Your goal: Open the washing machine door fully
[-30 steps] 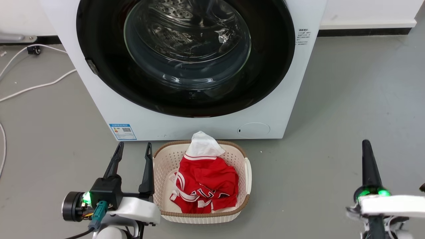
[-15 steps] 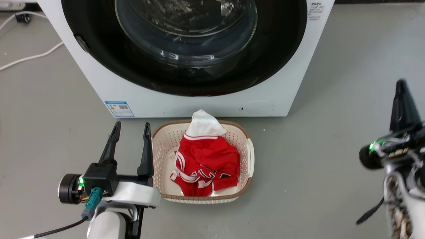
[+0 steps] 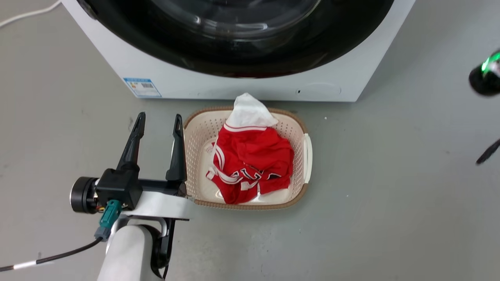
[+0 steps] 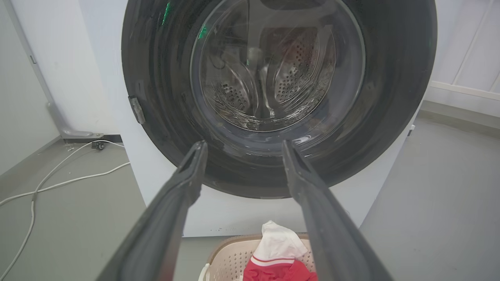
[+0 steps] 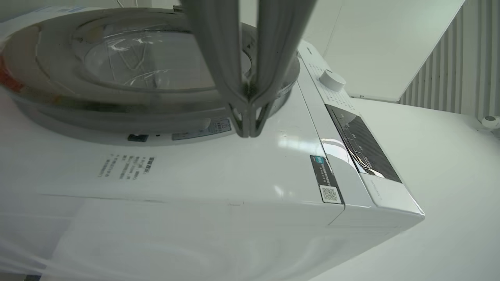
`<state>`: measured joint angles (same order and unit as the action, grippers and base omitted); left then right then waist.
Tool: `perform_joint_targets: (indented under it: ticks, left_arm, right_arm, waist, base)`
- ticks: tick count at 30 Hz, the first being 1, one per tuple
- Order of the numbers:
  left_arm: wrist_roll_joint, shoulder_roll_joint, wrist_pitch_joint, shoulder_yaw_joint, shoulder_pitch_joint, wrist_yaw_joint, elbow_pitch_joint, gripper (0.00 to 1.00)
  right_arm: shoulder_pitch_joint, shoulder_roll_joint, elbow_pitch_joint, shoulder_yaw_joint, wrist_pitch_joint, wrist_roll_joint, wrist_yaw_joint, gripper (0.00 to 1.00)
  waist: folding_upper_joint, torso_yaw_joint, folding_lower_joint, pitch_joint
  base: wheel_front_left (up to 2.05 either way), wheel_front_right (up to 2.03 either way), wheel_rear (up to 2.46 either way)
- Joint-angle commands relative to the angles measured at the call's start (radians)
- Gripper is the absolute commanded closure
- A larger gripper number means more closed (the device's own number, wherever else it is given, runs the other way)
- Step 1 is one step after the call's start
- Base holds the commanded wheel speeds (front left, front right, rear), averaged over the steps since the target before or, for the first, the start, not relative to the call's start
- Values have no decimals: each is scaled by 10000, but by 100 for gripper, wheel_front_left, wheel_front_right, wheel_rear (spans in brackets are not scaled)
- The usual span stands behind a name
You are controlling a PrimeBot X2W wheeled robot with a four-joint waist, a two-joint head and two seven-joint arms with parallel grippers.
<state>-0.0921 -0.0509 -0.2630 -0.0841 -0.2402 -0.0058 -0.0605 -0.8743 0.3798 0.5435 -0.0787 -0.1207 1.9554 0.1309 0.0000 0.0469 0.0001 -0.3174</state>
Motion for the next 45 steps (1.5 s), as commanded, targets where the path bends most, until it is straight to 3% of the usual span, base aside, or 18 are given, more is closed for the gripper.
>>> perform_joint_targets:
  ticks: [1, 8, 20, 32, 45]
  left_arm:
    - [-28, 8, -25, -23, -190, 42, 74, 0]
    - [-124, 8, -25, -153, -563, 156, 221, 0]
    - [-81, 9, -25, -306, -1015, 206, 370, 0]
    - [-80, 9, -25, -397, -1186, 229, 378, 0]
    - [-127, 10, -25, -439, -1059, 207, 225, 0]
  right_arm:
    - [-473, 196, 197, -289, -144, -93, -3, 100]
    - [-2559, 587, 1413, -2057, -860, -334, -2, 100]
    - [-4863, 269, 3177, -3852, -1102, -624, -3, 100]
    - [-5548, 42, 3593, -4810, -2057, -343, -3, 100]
    - [-5024, 374, 3085, -5497, -3439, 205, -3, 100]
  waist:
    - [0, 118, -1, -308]
    - [0, 227, -1, -999]
    - [0, 335, -1, -1754]
    - [0, 396, -1, -2070]
    - [0, 341, -1, -1784]
  base:
    - [0, 0, 0]
    - [0, 0, 0]
    - [0, 0, 0]
    - [0, 0, 0]
    - [0, 0, 0]
